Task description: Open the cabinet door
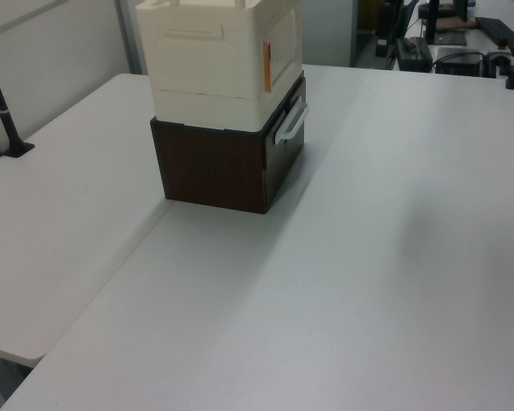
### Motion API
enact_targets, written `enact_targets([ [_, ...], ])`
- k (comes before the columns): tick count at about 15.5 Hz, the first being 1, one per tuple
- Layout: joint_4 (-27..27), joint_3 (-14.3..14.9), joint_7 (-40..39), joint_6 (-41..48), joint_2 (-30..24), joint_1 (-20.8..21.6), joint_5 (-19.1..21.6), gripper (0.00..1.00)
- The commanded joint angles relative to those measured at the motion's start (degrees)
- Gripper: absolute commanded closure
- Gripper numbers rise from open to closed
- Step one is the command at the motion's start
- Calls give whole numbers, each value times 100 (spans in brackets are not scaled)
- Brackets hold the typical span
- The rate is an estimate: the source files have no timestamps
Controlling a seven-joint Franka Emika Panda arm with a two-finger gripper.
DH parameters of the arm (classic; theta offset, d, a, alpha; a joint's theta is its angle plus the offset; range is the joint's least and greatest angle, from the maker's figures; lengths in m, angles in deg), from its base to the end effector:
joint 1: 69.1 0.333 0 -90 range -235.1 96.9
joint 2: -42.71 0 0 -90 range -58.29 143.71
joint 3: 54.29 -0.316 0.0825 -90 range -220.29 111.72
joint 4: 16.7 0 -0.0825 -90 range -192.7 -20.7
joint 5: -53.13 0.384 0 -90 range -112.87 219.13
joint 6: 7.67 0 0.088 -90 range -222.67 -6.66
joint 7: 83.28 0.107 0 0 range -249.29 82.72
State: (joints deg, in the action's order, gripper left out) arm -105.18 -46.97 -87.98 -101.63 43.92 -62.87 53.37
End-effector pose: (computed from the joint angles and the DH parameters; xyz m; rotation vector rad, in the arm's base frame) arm 0.5683 -0.0096 0.6317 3.1356 0.0988 0.1172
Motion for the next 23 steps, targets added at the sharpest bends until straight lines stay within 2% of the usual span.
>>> enact_targets([
  [1, -204, -246, 101, 45, -130, -156, 29, 0],
  [18, -213, -327, 4, 71, -147, -271, 73, 0],
  [23, -178, -327, -838, -26, -121, -245, 64, 0],
])
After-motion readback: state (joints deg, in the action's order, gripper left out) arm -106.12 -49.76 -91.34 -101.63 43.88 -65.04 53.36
